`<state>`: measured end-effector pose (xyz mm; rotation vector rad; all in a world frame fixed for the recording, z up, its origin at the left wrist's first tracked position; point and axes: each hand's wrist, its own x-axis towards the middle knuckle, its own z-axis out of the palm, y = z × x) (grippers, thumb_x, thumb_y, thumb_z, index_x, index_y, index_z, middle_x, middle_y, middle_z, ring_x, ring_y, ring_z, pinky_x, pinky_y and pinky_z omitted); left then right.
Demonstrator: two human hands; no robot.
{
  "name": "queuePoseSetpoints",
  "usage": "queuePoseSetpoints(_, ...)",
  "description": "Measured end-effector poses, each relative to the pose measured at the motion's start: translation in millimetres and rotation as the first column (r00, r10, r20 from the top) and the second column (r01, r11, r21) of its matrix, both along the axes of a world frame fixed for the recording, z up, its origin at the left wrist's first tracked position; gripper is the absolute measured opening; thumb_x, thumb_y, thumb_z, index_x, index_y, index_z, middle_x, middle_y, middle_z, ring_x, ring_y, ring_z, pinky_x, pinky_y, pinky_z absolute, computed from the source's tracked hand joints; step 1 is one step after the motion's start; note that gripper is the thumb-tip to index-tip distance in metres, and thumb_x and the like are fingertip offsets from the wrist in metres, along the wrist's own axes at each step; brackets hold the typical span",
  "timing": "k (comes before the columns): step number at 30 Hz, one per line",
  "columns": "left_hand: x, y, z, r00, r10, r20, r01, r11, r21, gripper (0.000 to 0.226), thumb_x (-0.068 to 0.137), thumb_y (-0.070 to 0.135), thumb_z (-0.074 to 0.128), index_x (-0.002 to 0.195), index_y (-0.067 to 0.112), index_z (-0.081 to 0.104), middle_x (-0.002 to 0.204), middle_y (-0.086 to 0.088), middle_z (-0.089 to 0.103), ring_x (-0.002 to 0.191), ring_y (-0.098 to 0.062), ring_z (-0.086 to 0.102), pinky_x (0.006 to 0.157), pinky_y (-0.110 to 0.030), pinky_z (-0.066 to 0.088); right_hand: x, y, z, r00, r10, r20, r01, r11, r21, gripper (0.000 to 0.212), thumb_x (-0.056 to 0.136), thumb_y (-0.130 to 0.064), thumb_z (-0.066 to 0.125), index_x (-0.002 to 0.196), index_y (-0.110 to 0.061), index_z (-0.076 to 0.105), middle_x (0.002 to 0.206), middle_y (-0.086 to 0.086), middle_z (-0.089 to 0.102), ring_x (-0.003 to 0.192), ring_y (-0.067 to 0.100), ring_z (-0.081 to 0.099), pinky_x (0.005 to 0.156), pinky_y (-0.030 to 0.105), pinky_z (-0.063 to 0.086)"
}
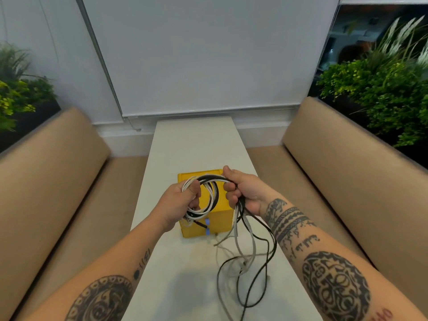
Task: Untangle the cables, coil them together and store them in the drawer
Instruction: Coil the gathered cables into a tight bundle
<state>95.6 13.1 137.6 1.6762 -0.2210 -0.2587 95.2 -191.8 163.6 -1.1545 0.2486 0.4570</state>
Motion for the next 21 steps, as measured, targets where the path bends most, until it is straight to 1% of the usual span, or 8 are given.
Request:
queuePoseSetpoints(2, 1.8, 2.1, 2.1, 1.000, -0.002, -0.031, 0.001, 1.000, -0.024, 0.049, 0.090, 0.061, 0.058, 0.075, 0.015, 0.055, 0.054, 0.001, 0.039, 0.048, -0.014, 0.038, 0.052, -0.029, 0.031, -4.6, -0.5, -1.3, 0.989, 0.055, 0.140, -0.038, 0.992, -0.123, 0.020, 0.104, -0.039, 0.050, 0.096, -0.020, 0.049, 0.062, -0.004, 0.042, 0.046, 0.009, 0.027, 0.038, 0.020, 0.031)
queuePoseSetpoints(4, 1.8, 0.6, 3.4, 0.999, 0.028, -0.047, -0.028, 1.000, -0.005, 0.045, 0.084, 0.064, 0.057, 0.070, 0.021, 0.058, 0.054, 0.001, 0.041, 0.051, -0.017, 0.036, 0.055, -0.031, 0.028, -7.9, 2.5, -3.6, 0.975, 0.057, 0.213, -0.005, 0.971, -0.238, 0.020, 0.106, -0.037, 0.046, 0.098, -0.020, 0.052, 0.063, -0.002, 0.043, 0.047, 0.010, 0.027, 0.041, 0.022, 0.028)
queuePoseSetpoints(8, -5.0, -17.3, -0.3, 0.978, 0.207, 0.018, -0.207, 0.975, 0.080, 0.039, 0.102, 0.046, 0.050, 0.075, 0.020, 0.060, 0.055, 0.005, 0.052, 0.059, -0.020, 0.047, 0.061, -0.037, 0.035, -12.4, 25.2, -9.2, 0.977, -0.130, 0.167, 0.181, 0.923, -0.339, 0.026, 0.105, -0.039, 0.043, 0.094, -0.017, 0.050, 0.069, 0.001, 0.045, 0.048, 0.014, 0.032, 0.044, 0.028, 0.027)
queuePoseSetpoints(11, -8.7, -27.7, -2.3, 0.945, 0.319, 0.075, -0.323, 0.945, 0.051, 0.037, 0.103, 0.043, 0.051, 0.074, 0.021, 0.060, 0.055, 0.005, 0.058, 0.054, -0.013, 0.054, 0.060, -0.035, 0.040, -15.7, 40.0, -12.8, 0.960, -0.196, 0.199, 0.271, 0.828, -0.491, 0.029, 0.106, -0.041, 0.037, 0.100, -0.016, 0.051, 0.080, 0.005, 0.048, 0.063, 0.020, 0.043, 0.049, 0.031, 0.033)
queuePoseSetpoints(13, -10.6, -32.5, -3.6, 0.921, 0.374, 0.110, -0.379, 0.925, 0.030, 0.037, 0.100, 0.048, 0.052, 0.073, 0.025, 0.061, 0.057, 0.003, 0.061, 0.057, -0.019, 0.059, 0.058, -0.040, 0.048, -16.1, 44.8, -13.3, 0.947, -0.211, 0.242, 0.311, 0.791, -0.527, 0.032, 0.106, -0.041, 0.035, 0.103, -0.013, 0.051, 0.083, 0.004, 0.050, 0.066, 0.020, 0.046, 0.053, 0.032, 0.038)
queuePoseSetpoints(16, -14.1, -39.2, -6.4, 0.902, 0.410, 0.137, -0.416, 0.909, 0.021, 0.038, 0.097, 0.058, 0.048, 0.078, 0.029, 0.063, 0.062, 0.000, 0.065, 0.062, -0.028, 0.066, 0.060, -0.053, 0.058, -15.1, 48.5, -9.6, 0.952, -0.238, 0.193, 0.303, 0.831, -0.466, 0.034, 0.105, -0.041, 0.035, 0.110, -0.012, 0.051, 0.089, 0.010, 0.057, 0.059, 0.020, 0.048, 0.049, 0.031, 0.039)
queuePoseSetpoints(18, -16.5, -42.7, -7.8, 0.887, 0.421, 0.192, -0.435, 0.900, 0.038, 0.037, 0.101, 0.055, 0.045, 0.084, 0.028, 0.064, 0.068, 0.003, 0.069, 0.066, -0.023, 0.067, 0.064, -0.050, 0.058, -13.9, 46.5, -7.4, 0.962, -0.224, 0.156, 0.270, 0.856, -0.440, 0.031, 0.105, -0.038, 0.034, 0.106, -0.012, 0.051, 0.086, 0.011, 0.056, 0.048, 0.019, 0.045, 0.045, 0.029, 0.037)
queuePoseSetpoints(21, -19.8, -47.7, -7.4, 0.889, 0.389, 0.241, -0.414, 0.909, 0.057, 0.031, 0.104, 0.049, 0.041, 0.094, 0.031, 0.063, 0.082, 0.007, 0.073, 0.077, -0.015, 0.069, 0.068, -0.034, 0.056, -9.1, 43.1, -8.9, 0.958, -0.135, 0.252, 0.255, 0.804, -0.537, 0.026, 0.106, -0.030, 0.030, 0.099, -0.014, 0.050, 0.089, 0.006, 0.050, 0.057, 0.019, 0.046, 0.052, 0.033, 0.039)
